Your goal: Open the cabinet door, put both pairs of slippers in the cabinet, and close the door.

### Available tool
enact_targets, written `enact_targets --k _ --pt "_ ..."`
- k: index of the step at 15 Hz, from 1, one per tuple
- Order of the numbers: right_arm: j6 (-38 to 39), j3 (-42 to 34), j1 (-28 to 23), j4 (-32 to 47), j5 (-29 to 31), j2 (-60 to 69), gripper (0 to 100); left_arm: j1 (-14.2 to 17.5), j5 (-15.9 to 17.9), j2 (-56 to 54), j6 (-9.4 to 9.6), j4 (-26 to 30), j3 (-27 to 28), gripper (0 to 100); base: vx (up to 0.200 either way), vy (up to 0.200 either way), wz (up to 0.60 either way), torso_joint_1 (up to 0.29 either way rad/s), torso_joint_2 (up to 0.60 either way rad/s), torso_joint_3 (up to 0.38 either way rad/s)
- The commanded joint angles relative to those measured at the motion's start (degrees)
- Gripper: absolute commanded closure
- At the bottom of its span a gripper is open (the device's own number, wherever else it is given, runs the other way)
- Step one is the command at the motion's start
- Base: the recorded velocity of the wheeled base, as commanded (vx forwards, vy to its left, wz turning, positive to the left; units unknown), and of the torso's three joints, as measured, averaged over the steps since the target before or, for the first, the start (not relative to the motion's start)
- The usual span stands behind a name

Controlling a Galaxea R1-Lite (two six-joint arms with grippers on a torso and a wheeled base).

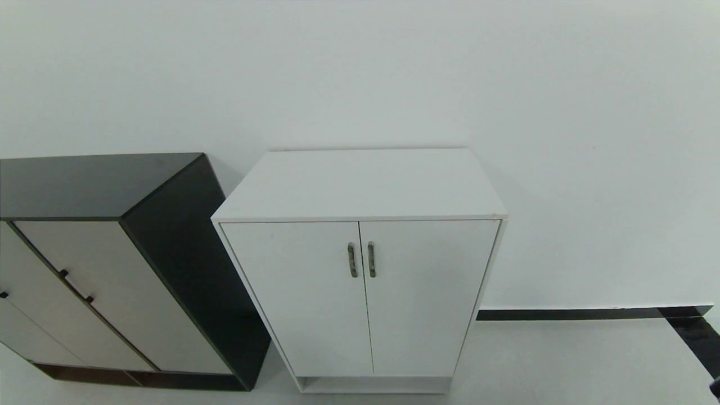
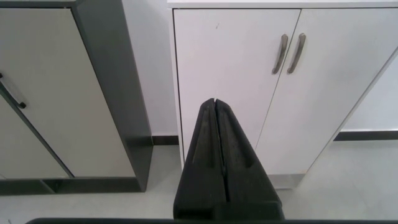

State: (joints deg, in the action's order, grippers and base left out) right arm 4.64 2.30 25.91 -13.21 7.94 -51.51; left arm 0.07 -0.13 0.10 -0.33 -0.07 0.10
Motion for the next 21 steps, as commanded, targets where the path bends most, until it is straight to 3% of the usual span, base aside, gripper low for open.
enact_targets --k 1,4,15,17,21 --pt "-0.78 1.30 -0.86 12.60 -2.49 16.26 100 0.01 -0.04 -0.01 -0.02 -0.01 -0.01 100 0.000 0.000 0.00 0.000 0.00 0.000" --pt "-0.95 0.95 -0.59 14.97 -9.43 19.86 100 0.01 -0.04 -0.01 -0.02 -0.01 -0.01 100 0.000 0.000 0.00 0.000 0.00 0.000" --pt "-1.66 -0.90 1.34 14.71 -9.08 16.61 100 0.01 -0.04 -0.01 -0.11 -0.01 -0.01 100 0.000 0.000 0.00 0.000 0.00 0.000" --pt "-1.39 -0.99 7.93 14.71 -10.05 19.34 100 0.01 -0.04 -0.01 -0.11 -0.01 -0.01 100 0.000 0.000 0.00 0.000 0.00 0.000" --pt "-0.34 -0.99 9.69 14.71 -9.69 25.49 100 0.01 -0.04 -0.01 -0.20 -0.01 -0.01 100 0.000 0.000 0.00 0.000 0.00 0.000"
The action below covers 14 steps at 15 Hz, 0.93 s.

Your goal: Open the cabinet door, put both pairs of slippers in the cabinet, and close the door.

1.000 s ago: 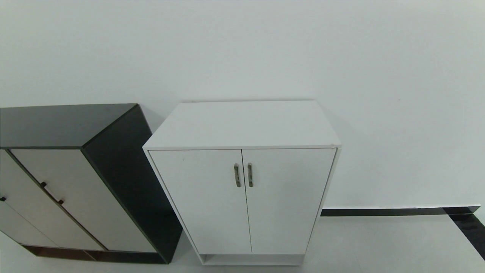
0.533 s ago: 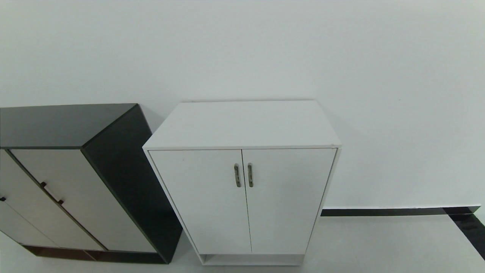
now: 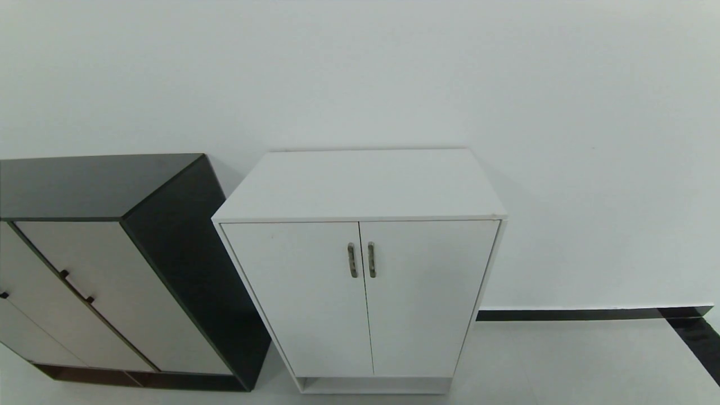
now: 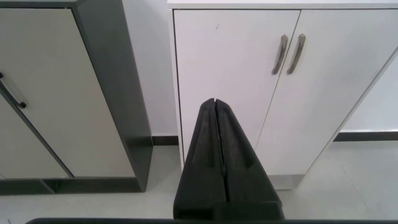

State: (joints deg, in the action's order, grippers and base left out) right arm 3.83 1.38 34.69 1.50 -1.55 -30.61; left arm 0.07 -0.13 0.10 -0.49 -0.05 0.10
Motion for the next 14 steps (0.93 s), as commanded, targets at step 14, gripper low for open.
enact_targets --k 14 --pt "-5.32 -1.38 -25.47 -1.59 4.01 12.94 100 0.01 -0.04 -0.01 -0.13 -0.04 -0.01 100 0.000 0.000 0.00 0.000 0.00 0.000"
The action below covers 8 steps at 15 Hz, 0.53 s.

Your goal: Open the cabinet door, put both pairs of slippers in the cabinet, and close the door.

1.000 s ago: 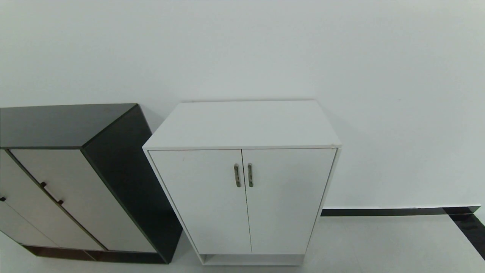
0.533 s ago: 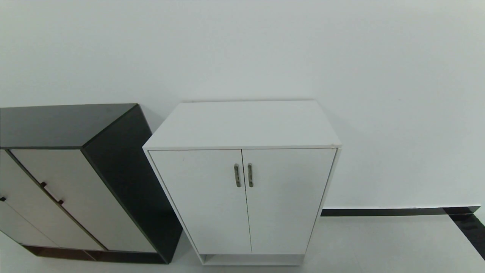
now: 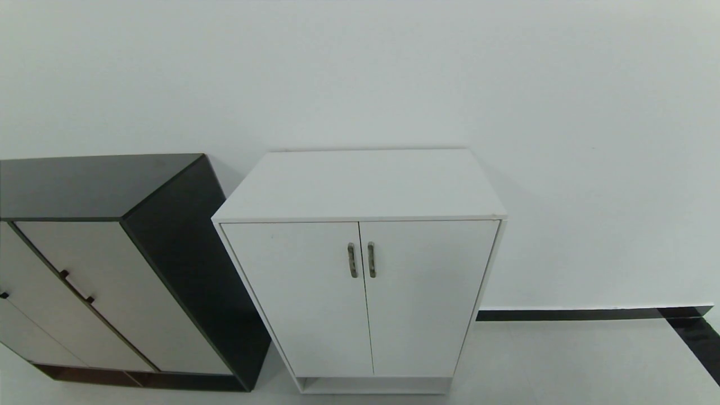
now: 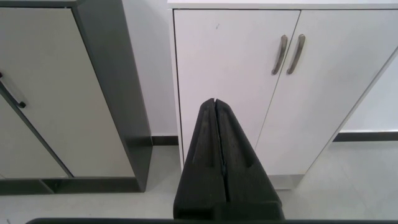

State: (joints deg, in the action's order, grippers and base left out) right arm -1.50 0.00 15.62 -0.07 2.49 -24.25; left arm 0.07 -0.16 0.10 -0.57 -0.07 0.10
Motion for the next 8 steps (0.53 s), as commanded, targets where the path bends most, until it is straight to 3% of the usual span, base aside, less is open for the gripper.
enact_targets --k 1,6,8 --pt "-0.08 0.00 -8.58 -0.01 -0.03 8.95 100 0.01 -0.02 -0.01 0.05 -0.01 -0.01 100 0.000 0.000 0.00 0.000 0.00 0.000" --pt "-0.08 0.00 -16.76 -0.01 -0.03 21.43 100 0.01 -0.02 -0.01 0.05 -0.01 -0.01 100 0.000 0.000 0.00 0.000 0.00 0.000" --pt "0.27 0.00 -15.97 -0.01 0.33 24.25 100 0.01 -0.02 -0.01 0.05 -0.01 -0.01 100 0.000 0.000 0.00 0.000 0.00 0.000"
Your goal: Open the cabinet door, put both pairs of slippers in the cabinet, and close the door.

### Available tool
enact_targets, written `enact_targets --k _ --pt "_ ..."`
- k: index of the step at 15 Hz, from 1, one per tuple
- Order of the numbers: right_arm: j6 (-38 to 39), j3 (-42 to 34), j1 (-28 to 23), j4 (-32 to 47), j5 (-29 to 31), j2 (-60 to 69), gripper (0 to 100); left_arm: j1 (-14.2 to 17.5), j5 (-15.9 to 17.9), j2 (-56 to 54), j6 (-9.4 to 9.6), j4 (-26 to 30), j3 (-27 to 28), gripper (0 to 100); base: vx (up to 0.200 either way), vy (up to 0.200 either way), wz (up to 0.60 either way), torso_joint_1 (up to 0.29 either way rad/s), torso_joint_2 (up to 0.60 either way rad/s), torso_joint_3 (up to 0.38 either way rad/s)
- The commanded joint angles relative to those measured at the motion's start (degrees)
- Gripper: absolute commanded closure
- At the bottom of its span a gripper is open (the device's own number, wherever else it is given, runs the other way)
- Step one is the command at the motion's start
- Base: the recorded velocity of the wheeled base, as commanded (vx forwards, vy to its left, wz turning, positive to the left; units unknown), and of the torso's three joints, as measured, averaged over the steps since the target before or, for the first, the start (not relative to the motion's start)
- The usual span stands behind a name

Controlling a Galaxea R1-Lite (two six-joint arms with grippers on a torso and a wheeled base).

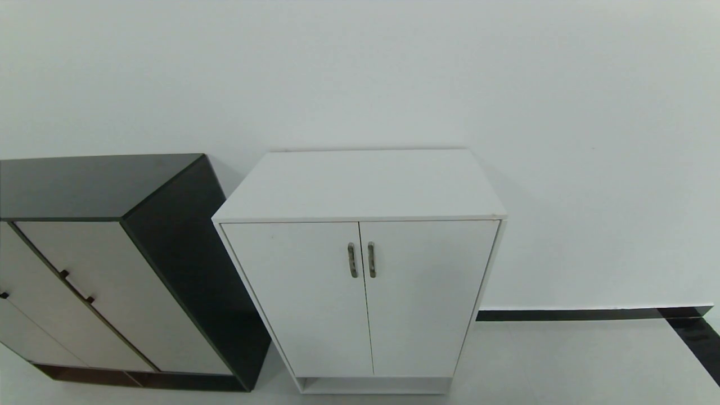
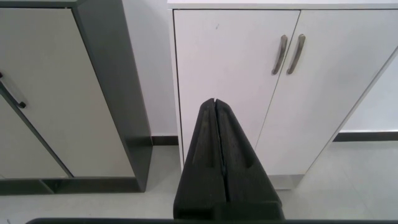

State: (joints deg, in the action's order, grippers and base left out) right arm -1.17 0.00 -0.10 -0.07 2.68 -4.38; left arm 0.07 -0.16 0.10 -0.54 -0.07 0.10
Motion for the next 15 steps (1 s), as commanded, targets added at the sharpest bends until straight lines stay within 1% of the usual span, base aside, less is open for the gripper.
enact_targets --k 1,3,5,9,15 --pt "0.73 0.00 -0.34 -0.01 0.39 4.29 100 0.01 -0.02 -0.01 0.01 -0.01 -0.01 100 0.000 0.000 0.00 0.000 0.00 0.000" --pt "0.91 0.09 -0.25 -0.01 0.48 4.29 100 0.01 -0.02 -0.01 -0.08 -0.01 -0.01 100 0.000 0.000 0.00 0.000 0.00 0.000" --pt "-0.94 0.09 -0.25 -0.01 0.04 4.29 100 0.01 -0.11 -0.01 0.18 -0.01 -0.01 100 0.000 0.000 0.00 0.000 0.00 0.000" --pt "1.52 0.00 -0.25 -0.01 0.04 4.29 100 0.01 -0.11 -0.01 0.18 -0.01 -0.01 100 0.000 0.000 0.00 0.000 0.00 0.000" --pt "1.35 0.00 -0.25 -0.01 -0.75 4.38 100 0.01 -0.11 -0.01 0.18 -0.01 -0.01 100 0.000 0.000 0.00 0.000 0.00 0.000"
